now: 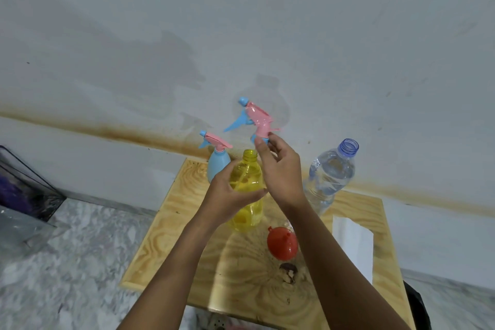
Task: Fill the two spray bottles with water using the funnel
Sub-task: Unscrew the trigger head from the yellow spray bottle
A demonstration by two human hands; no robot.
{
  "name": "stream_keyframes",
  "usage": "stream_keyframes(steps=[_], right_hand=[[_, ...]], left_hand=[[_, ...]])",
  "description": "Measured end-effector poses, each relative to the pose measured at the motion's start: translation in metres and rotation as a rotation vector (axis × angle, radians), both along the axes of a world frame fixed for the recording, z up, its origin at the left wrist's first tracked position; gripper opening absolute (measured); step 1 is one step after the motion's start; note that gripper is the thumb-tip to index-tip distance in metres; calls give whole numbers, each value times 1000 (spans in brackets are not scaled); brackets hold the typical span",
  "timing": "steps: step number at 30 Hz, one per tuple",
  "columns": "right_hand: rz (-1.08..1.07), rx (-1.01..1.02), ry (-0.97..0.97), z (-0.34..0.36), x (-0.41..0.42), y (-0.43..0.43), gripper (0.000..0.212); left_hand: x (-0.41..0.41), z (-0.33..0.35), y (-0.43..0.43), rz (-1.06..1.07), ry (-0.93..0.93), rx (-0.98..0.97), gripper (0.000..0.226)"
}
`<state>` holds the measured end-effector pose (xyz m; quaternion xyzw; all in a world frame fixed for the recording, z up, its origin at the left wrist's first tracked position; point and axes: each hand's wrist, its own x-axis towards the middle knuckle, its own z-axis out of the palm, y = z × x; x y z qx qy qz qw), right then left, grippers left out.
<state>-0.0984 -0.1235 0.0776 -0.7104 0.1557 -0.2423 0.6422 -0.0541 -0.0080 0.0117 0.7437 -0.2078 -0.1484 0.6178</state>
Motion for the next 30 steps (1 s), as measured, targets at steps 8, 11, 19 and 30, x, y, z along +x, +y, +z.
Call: stream_keyframes(steps=[8, 11, 19, 30], right_hand=[[-133, -79, -150, 25, 11, -33, 15], [-200, -83, -166, 33, 15, -48, 20], [-80, -158, 276, -56, 29, -53, 26], [18, -171, 735, -201, 21, -41, 27]], left_hand=[[7, -44, 9, 36, 36, 122, 68], [13, -62, 13, 77, 38, 190, 79], [18, -89, 27, 109, 60, 197, 76], [-12, -112, 23, 122, 61, 232, 72]])
